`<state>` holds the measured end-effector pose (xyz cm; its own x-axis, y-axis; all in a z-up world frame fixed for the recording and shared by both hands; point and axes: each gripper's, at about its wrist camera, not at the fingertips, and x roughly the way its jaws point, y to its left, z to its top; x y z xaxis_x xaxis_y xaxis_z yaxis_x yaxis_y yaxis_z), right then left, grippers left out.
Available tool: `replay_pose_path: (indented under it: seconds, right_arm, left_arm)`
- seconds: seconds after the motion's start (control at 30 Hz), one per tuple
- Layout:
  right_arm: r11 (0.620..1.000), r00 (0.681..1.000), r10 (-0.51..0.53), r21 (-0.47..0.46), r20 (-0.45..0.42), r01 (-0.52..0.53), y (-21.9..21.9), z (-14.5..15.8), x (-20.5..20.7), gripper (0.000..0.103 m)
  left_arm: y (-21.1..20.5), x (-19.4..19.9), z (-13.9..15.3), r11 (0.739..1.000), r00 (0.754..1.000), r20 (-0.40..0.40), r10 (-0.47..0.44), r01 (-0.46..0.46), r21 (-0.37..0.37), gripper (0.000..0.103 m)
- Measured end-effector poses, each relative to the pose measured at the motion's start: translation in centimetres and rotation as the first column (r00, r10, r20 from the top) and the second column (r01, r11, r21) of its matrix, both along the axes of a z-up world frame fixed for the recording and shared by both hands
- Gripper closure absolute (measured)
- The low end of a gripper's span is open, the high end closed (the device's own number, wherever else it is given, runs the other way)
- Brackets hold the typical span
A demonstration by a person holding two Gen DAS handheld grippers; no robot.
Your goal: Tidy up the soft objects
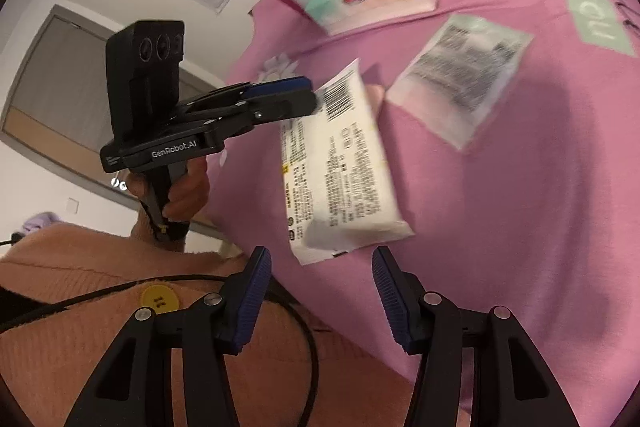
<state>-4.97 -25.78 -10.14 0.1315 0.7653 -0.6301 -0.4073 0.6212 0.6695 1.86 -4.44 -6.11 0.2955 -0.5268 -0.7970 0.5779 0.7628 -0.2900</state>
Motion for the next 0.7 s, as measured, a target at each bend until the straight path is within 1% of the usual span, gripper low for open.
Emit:
replay_pose_path:
  seconds: [0.07,0.17,0.3,0.43,0.6,0.63,0.7]
  right_arm:
    - [1.0,1.0,-0.013,0.02,0.006,0.013,1.1,0.0,0.9,0.049]
    - [0.998,0.998,-0.057,0.01,0.037,0.056,1.4,0.2,1.7,0.049]
    - [0.992,0.989,-0.124,0.0,0.081,0.124,1.5,0.8,3.0,0.05]
    - [0.985,0.978,-0.166,-0.017,0.126,0.169,1.5,1.2,4.5,0.057]
    - [0.982,0.966,-0.167,-0.048,0.197,0.18,2.6,2.3,5.7,0.067]
    - [0.982,0.964,-0.166,-0.057,0.208,0.181,2.6,2.4,6.1,0.071]
    - [0.981,0.96,-0.169,-0.057,0.224,0.186,2.6,2.7,6.6,0.072]
  left_arm:
    - [0.1,-0.3,0.0,1.0,1.0,-0.001,0.0,0.0,-0.003,0.058]
    - [0.5,-0.4,-0.1,1.0,1.0,-0.013,0.012,-0.013,-0.021,0.058]
    - [1.5,-0.2,-0.2,0.997,0.998,-0.049,0.046,-0.049,-0.053,0.058]
    - [2.0,-0.2,-0.2,0.995,0.995,-0.052,0.083,-0.086,-0.058,0.058]
    - [2.6,0.2,-0.1,0.989,0.99,-0.053,0.13,-0.133,-0.067,0.058]
    - [2.7,0.2,-0.1,0.988,0.989,-0.052,0.136,-0.139,-0.068,0.058]
    - [2.8,0.5,-0.2,0.985,0.987,-0.057,0.153,-0.157,-0.07,0.058]
